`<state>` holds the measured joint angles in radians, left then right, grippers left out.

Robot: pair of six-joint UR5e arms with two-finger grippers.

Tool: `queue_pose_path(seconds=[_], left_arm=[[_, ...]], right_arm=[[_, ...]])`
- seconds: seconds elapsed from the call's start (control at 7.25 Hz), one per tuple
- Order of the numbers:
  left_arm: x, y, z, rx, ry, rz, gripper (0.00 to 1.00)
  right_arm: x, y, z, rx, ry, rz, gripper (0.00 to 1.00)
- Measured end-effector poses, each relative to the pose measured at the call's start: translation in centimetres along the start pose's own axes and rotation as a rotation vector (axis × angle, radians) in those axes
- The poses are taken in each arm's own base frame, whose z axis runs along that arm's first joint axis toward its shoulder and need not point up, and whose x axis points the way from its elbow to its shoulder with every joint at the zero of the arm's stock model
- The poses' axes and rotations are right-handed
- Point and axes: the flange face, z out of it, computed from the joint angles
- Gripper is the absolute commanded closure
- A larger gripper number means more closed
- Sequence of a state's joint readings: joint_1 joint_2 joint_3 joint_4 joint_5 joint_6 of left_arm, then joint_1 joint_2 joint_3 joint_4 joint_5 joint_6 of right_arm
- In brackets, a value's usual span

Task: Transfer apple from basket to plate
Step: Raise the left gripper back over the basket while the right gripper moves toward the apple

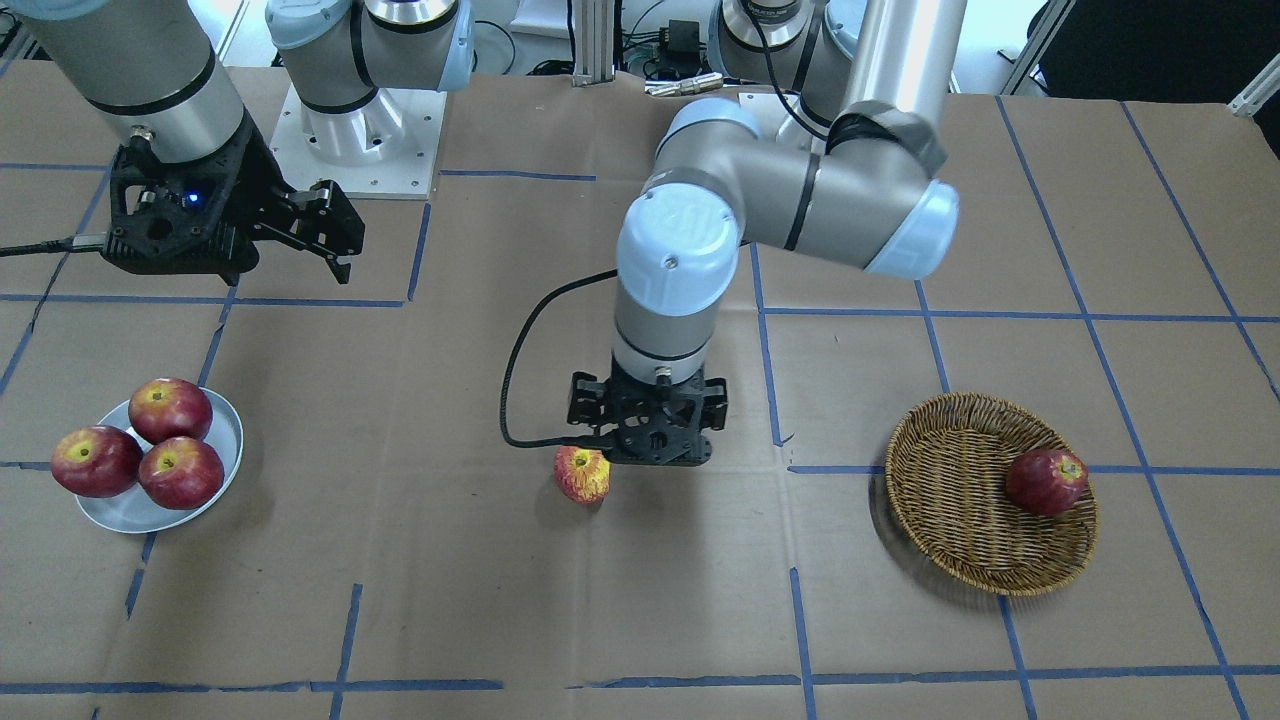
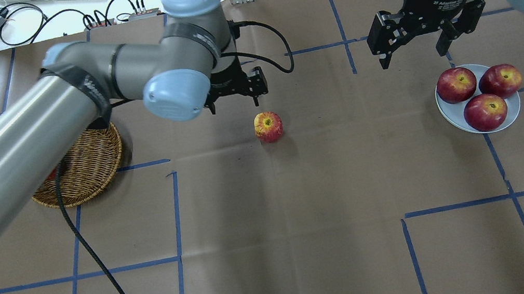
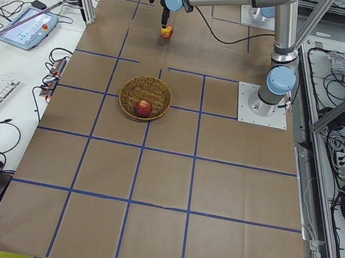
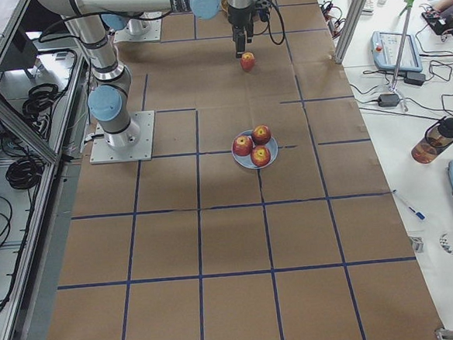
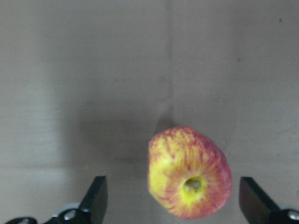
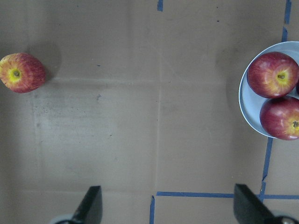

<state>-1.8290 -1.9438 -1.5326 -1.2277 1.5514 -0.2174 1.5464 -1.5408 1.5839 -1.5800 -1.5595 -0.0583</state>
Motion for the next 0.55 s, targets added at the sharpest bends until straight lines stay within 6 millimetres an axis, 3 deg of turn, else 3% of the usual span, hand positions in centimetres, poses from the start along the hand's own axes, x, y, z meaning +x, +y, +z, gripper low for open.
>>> queue_pose_path(seconds=[0.28, 0.55], left_arm=[[-8.1, 2.6, -8.4, -0.013, -0.003, 0.017, 0.02], [-13.3, 5.7, -12.9, -0.038, -0.002, 0.013, 0.01]], right_arm=[[-0.6, -0.9, 0.5, 0.014, -0.001, 0.005, 0.0], [-5.4, -2.5, 2.6, 0.048, -0.001, 0.009, 0.0]])
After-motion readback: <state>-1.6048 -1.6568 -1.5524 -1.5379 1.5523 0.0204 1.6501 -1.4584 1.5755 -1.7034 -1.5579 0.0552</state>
